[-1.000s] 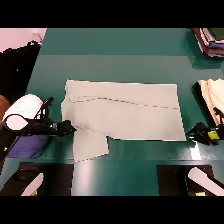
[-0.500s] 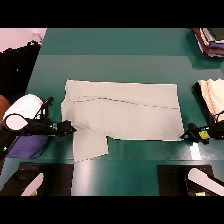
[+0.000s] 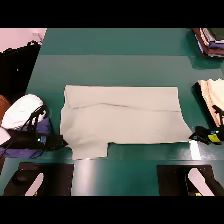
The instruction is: Fold the shirts.
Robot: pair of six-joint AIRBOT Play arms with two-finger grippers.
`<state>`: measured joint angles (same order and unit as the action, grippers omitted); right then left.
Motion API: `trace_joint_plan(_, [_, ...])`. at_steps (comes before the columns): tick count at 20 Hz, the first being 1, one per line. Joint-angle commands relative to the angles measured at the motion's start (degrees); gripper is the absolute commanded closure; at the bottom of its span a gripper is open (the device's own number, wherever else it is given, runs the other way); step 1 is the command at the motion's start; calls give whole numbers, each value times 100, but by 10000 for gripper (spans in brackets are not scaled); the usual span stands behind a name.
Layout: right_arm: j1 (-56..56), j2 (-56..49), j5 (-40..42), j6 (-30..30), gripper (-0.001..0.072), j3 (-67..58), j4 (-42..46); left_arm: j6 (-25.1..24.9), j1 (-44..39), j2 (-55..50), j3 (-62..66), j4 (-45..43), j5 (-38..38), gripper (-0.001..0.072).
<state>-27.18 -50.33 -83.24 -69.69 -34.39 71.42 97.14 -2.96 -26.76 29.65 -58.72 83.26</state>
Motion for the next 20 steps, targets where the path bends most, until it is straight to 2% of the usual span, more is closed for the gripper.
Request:
trace_joint_plan(1, [-105,590,-439,90,698,-262,116,470,2,511,304,280,750,685])
trace_joint_plan(4, [262,249,-411,-103,698,-1062,7,127,2,-20,870,101,125,685])
trace_joint_plan(9, [1381,-1320,129,-393,697,-2551,13,-708,2,-2142,1742,-240,-1423,683])
trace_joint_plan(15, [2052,-3407,197,-649,696,-4264,4,-914,2,-4422,2955,-262,-2417,682])
trace_joint_plan(17, [2151,-3928,203,-763,696,-4719,-15,-911,2,-4811,3261,-262,-2741,682])
trace_joint_plan(20, [2085,-4540,168,-776,687,-5278,-616,-907,2,-4953,3453,-260,-3128,680])
